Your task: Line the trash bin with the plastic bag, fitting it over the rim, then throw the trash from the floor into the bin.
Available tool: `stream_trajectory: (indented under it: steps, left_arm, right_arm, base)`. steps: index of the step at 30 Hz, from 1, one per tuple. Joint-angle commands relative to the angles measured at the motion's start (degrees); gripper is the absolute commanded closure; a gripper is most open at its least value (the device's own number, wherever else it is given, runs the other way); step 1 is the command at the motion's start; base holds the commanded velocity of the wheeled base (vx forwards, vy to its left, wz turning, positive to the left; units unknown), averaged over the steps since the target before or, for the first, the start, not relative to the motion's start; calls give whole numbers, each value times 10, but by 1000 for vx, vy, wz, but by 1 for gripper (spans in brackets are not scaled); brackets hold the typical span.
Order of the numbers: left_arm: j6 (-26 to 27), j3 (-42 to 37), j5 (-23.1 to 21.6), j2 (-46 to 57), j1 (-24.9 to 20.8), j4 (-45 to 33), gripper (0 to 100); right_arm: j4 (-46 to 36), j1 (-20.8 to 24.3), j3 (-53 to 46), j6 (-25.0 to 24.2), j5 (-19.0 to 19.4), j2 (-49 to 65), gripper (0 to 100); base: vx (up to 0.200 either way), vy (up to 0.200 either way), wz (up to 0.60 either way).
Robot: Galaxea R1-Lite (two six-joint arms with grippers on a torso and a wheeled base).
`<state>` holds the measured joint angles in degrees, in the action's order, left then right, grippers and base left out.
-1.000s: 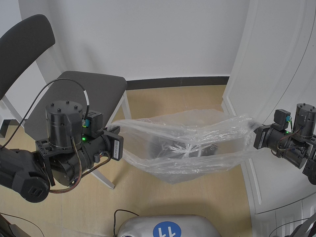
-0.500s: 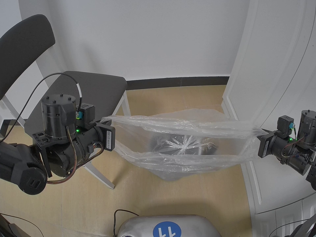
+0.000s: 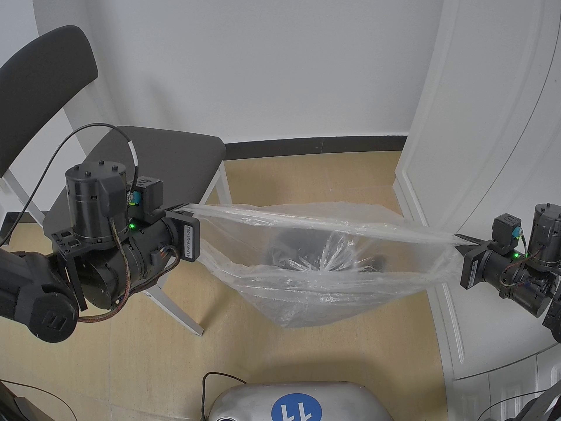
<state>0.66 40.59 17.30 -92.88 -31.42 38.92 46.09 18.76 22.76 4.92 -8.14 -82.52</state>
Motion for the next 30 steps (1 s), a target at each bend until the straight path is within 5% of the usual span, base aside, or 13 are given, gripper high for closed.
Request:
stream_trajectory:
  steps: [1,5,10,19,23,30]
  left_arm:
    - [0,8,1,-5,-4,12,100]
    - [0,6,2,-27,-18,51,100]
    - [3,0,64,-90,-78,167,100]
    - [22,42,37,-126,-122,234,100]
    - [3,77,34,-147,-146,237,100]
    - [-119,107,33,-194,-177,238,100]
  right_arm:
    - [5,7,4,0,-13,-15,100]
    - [8,12,6,1,-26,-33,100]
    - [85,40,21,6,-26,-88,100]
    - [181,78,110,16,-18,-178,100]
    - [205,111,131,-52,-4,-213,100]
    - [235,139,148,-152,31,-249,100]
  base:
    - [0,0,0]
    - [0,0,0]
    - [0,0,0]
    - [0,0,0]
    - [0,0,0]
    - [0,0,0]
